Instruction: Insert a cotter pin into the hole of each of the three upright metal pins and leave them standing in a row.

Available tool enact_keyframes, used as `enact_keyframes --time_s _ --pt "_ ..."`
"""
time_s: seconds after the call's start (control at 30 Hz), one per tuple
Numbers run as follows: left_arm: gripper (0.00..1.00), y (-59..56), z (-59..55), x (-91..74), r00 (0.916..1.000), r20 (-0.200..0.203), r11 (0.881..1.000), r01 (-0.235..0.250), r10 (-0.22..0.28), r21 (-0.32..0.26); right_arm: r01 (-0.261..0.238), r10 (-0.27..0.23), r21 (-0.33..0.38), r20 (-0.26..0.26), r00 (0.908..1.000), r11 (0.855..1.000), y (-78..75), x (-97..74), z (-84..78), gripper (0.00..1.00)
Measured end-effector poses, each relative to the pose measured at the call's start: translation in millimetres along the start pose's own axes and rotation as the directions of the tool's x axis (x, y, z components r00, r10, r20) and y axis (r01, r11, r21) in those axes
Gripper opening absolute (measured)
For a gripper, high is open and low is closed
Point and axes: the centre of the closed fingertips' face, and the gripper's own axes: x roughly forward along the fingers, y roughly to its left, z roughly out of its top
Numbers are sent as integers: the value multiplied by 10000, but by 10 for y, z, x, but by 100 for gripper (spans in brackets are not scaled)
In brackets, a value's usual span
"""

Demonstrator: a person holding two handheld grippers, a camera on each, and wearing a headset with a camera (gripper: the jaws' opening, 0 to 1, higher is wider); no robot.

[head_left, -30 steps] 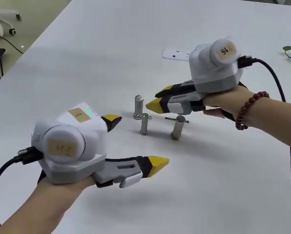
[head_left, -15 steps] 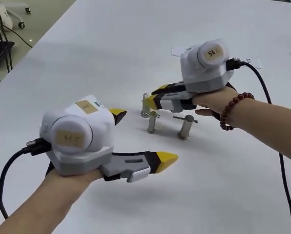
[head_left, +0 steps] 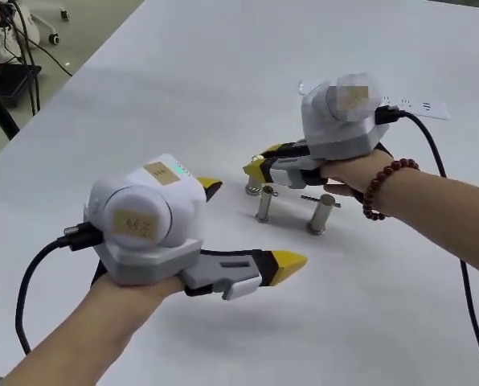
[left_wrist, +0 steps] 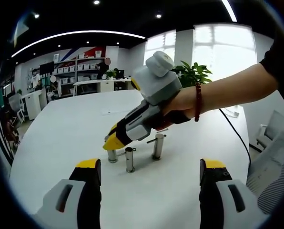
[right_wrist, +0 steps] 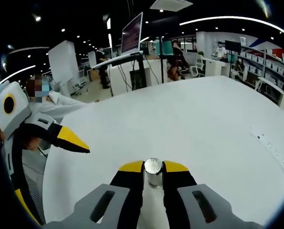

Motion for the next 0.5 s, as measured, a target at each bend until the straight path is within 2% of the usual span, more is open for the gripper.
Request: enact_keyframes --time_s 0.1,0.27,0.5 --pt "84 1 9 -1 10000 36 10000 4 -4 -44 -14 14 48 43 10000 10000 -9 6 -4 9" --pt "84 3 21 -6 10000 73 10000 -14 14 -44 81 -81 -276 -9 10000 9996 -11 -13 5 8" --pt "85 3 37 -8 9999 137 10000 -47 46 48 180 -181 -137 -71 9998 9997 -20 -30 -15 8"
